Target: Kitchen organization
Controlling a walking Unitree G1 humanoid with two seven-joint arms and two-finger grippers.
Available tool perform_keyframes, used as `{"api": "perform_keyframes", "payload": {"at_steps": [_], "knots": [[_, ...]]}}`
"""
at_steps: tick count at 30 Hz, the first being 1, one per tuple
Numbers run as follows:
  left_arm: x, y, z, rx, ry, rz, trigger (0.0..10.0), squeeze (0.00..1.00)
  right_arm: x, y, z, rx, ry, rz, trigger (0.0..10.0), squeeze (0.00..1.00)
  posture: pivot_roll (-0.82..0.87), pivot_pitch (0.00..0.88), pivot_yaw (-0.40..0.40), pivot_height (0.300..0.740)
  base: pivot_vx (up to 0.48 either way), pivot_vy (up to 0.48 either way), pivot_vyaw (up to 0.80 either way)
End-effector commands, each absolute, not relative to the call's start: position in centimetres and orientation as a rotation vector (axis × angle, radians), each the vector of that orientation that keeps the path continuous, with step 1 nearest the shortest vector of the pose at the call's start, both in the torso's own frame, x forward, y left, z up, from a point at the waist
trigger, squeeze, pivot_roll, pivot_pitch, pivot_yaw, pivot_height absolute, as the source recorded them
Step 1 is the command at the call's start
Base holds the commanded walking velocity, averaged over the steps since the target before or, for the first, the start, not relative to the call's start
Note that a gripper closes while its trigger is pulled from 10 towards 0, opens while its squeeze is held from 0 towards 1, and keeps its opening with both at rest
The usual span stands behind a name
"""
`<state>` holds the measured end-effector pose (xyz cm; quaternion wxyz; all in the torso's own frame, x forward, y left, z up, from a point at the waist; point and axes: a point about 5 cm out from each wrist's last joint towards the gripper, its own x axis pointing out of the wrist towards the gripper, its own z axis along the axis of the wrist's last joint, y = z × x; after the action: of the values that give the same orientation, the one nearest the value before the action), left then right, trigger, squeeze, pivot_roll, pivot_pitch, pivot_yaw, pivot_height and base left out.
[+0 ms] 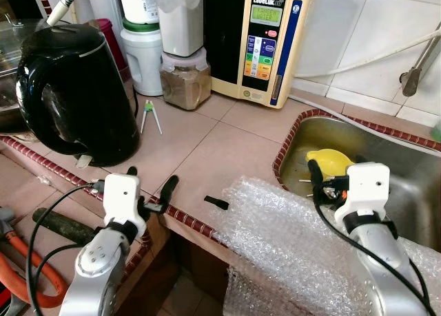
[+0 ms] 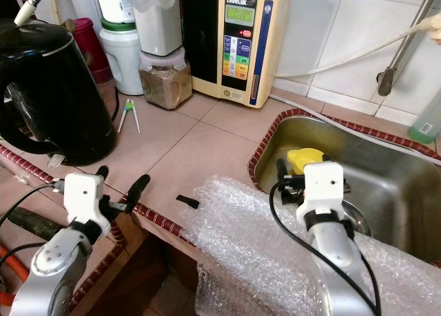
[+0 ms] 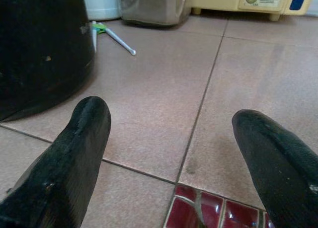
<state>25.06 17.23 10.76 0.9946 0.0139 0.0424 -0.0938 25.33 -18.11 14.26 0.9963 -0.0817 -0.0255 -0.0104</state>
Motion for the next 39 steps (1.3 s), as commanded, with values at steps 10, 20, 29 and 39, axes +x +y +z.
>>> {"api": "perform_keyframes", "payload": {"at_steps": [10,20,29,39], "knots": [[27.0,15.4,13.4,0.019,0.015,-0.228,10.0,0.0,26.3,-17.9,15.6,-0.116,-0.097,-0.04,10.0,0.0,0.03,0.0,-0.002,0.74,0.0,0.0,-0.13],[27.8,15.3,14.2,0.036,-0.023,-0.174,10.0,0.0,26.4,-18.0,15.6,-0.073,-0.098,-0.069,10.0,0.0,0.02,0.0,0.005,0.74,0.0,0.0,0.0],[28.0,15.1,14.2,0.062,-0.013,-0.167,10.0,0.0,26.7,-18.6,15.9,-0.056,-0.1,-0.091,10.0,0.0,0.02,0.0,0.008,0.74,0.0,0.0,0.0],[28.1,14.9,14.0,0.056,0.003,-0.173,10.0,0.0,26.7,-18.4,15.9,-0.045,-0.097,-0.091,10.0,0.0,0.01,0.0,0.015,0.74,-0.251,0.0,0.0]]}}
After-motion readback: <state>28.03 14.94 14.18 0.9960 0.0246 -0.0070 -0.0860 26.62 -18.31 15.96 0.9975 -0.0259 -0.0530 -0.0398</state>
